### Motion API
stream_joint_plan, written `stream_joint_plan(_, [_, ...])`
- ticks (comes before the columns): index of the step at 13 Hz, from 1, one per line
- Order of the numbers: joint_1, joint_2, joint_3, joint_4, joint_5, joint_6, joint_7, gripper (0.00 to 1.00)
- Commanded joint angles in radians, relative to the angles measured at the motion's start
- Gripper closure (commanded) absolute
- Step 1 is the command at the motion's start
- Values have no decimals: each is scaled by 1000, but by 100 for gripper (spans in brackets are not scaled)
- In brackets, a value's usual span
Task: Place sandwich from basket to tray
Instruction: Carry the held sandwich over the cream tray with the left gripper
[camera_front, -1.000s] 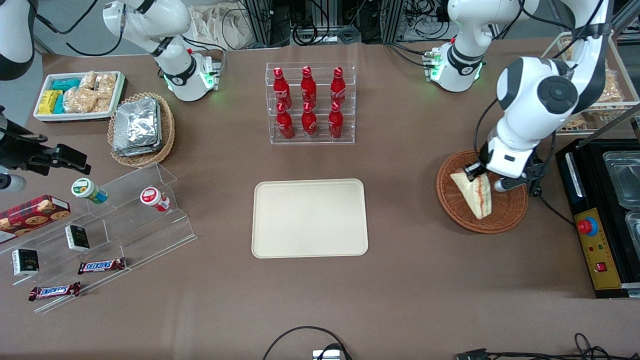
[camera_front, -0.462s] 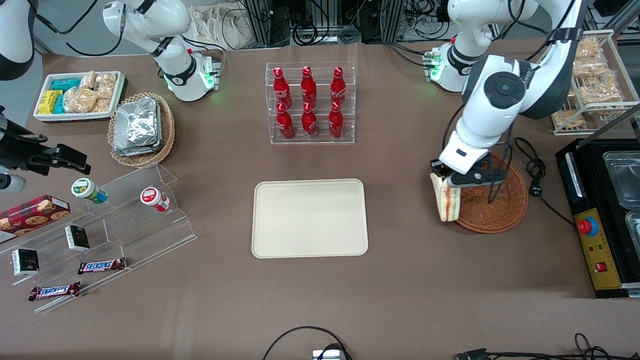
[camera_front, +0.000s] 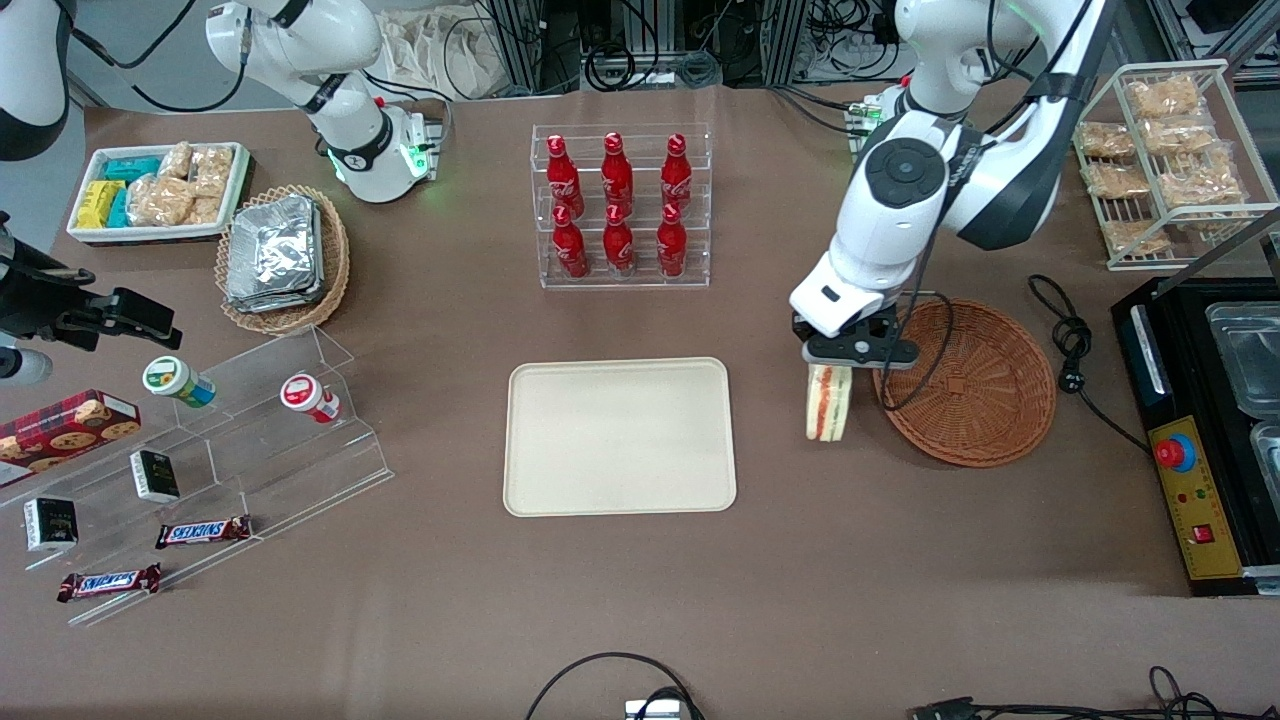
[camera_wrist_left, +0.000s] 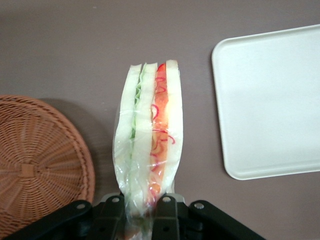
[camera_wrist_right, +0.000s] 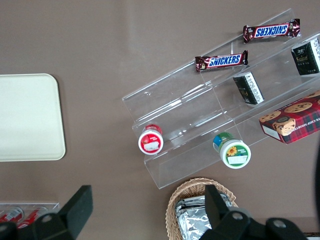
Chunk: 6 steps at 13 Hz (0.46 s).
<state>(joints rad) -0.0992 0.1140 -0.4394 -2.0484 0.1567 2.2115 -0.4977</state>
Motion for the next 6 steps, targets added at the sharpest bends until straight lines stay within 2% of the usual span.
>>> stream_joint_plan(1, [-62, 107, 4, 121, 43, -27, -73, 81])
stream_joint_plan(6, [-152, 309, 5, 292, 61, -27, -217, 82])
